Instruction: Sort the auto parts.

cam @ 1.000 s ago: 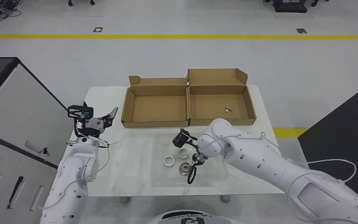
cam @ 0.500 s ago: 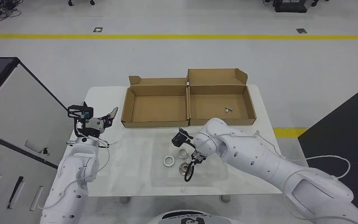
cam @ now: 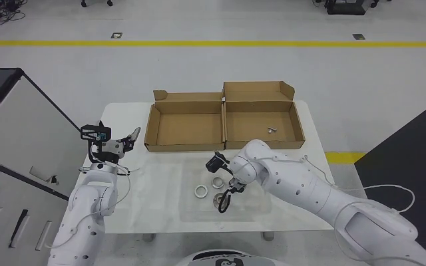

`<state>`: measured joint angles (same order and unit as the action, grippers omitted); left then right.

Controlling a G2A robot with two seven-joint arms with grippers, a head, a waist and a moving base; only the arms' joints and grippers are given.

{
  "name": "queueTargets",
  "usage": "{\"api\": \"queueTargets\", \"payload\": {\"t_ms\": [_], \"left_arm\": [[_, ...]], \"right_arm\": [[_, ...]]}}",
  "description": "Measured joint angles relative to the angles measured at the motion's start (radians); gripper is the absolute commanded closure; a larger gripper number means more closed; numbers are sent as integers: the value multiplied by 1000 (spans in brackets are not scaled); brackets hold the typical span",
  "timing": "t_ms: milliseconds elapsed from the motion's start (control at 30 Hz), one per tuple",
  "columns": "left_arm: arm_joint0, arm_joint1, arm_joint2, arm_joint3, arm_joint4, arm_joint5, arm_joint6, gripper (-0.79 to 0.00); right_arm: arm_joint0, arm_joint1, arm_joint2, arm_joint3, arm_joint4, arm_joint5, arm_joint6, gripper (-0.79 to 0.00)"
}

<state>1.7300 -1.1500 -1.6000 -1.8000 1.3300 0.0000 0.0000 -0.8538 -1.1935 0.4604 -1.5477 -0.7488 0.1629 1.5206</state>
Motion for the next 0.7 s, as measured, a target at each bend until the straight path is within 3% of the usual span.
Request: {"api": "queueTargets", "payload": {"t_ms": [367, 700], "left_arm": [[0, 0, 0, 0, 0, 0, 0, -785], [0, 0, 0, 0, 0, 0, 0, -785]], "right_arm": [[-14, 30, 70, -107, 21, 63, 15, 0], [-56, 145, 255, -283, 169, 77, 15, 0]]}}
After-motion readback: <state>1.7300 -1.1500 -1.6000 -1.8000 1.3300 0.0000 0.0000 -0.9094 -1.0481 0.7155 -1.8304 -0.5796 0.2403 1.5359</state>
